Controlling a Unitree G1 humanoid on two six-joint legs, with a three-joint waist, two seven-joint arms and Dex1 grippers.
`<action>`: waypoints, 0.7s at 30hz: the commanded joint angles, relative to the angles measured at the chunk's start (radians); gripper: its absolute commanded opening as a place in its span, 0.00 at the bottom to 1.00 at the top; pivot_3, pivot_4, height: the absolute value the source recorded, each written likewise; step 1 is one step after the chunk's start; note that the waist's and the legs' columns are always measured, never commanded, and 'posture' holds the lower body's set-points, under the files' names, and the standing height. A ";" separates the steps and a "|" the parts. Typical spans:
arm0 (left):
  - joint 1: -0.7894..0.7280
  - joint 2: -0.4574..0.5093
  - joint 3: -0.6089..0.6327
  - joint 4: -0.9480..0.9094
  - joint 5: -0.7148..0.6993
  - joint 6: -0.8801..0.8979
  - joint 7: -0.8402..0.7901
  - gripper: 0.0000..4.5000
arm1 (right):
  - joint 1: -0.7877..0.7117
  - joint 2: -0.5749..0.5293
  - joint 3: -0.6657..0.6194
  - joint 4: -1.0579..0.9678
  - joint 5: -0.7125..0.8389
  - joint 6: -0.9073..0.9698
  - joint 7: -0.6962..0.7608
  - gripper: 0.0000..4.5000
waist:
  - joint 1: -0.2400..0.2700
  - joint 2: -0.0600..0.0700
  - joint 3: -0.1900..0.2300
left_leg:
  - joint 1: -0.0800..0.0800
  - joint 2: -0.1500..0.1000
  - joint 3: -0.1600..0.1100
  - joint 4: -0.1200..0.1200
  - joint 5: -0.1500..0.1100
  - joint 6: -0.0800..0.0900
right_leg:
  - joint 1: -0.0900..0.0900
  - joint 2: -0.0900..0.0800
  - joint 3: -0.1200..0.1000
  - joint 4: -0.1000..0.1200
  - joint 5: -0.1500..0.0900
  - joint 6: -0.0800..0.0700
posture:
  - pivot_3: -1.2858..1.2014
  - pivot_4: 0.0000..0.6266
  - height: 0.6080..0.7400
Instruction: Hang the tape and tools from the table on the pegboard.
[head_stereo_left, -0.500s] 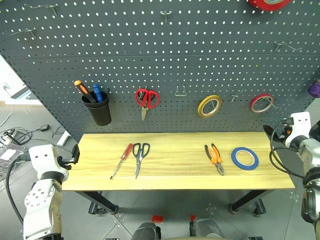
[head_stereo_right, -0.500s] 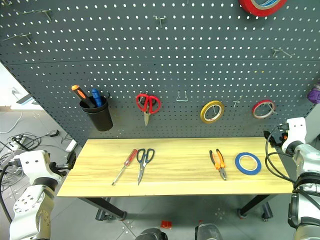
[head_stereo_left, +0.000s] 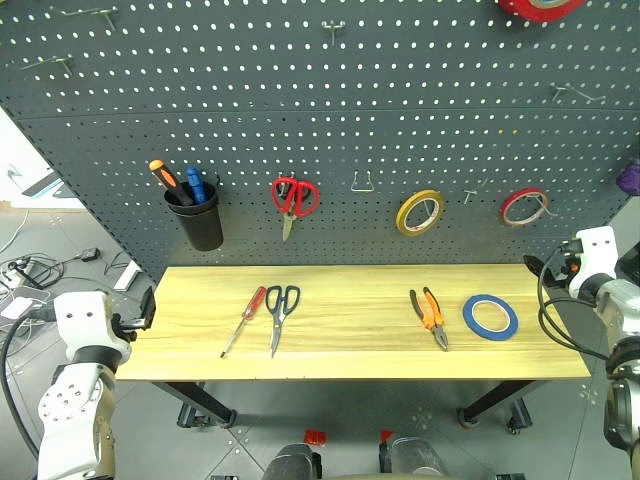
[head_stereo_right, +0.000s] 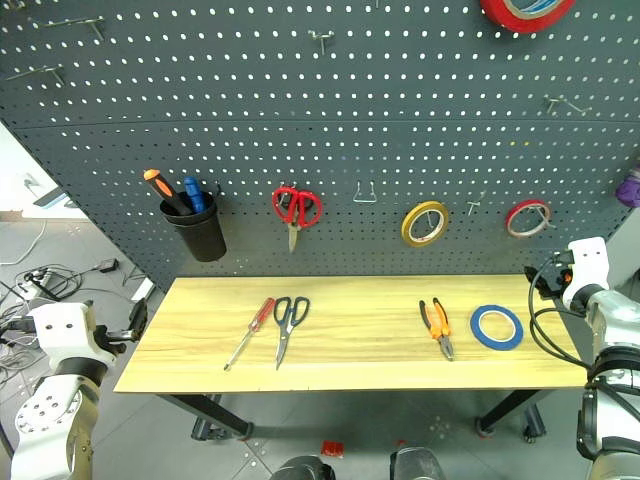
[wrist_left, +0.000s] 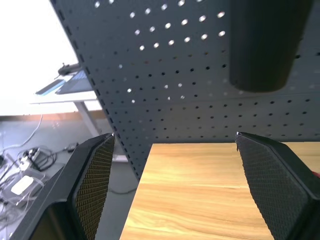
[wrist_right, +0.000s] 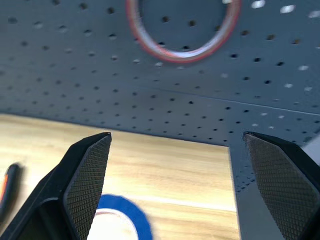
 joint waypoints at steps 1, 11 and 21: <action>-0.009 0.007 -0.037 -0.087 -0.016 0.015 -0.034 0.91 | 0.048 0.000 0.026 -0.149 0.008 0.035 0.061 1.00 | 0.001 0.000 0.003 | 0.000 0.000 0.000 0.000 0.000 0.000 | 0.000 0.000 0.000 0.000 0.000 0.000 | 0.43 0.15 1.00; -0.086 0.037 -0.232 -0.289 -0.095 0.248 -0.168 0.91 | 0.241 0.054 0.113 -0.666 -0.004 0.394 0.017 1.00 | -0.002 0.004 0.057 | -0.001 0.004 0.003 0.001 0.000 0.000 | -0.001 0.003 0.001 0.000 0.000 0.000 | 0.40 0.27 1.00; -0.148 0.098 -0.439 -0.385 -0.158 0.355 -0.390 0.91 | 0.204 0.080 0.218 -0.670 -0.075 0.594 -0.042 1.00 | -0.022 -0.002 0.111 | -0.002 0.010 0.012 -0.001 -0.001 0.001 | -0.005 0.008 0.007 -0.001 0.000 -0.001 | 0.39 0.34 1.00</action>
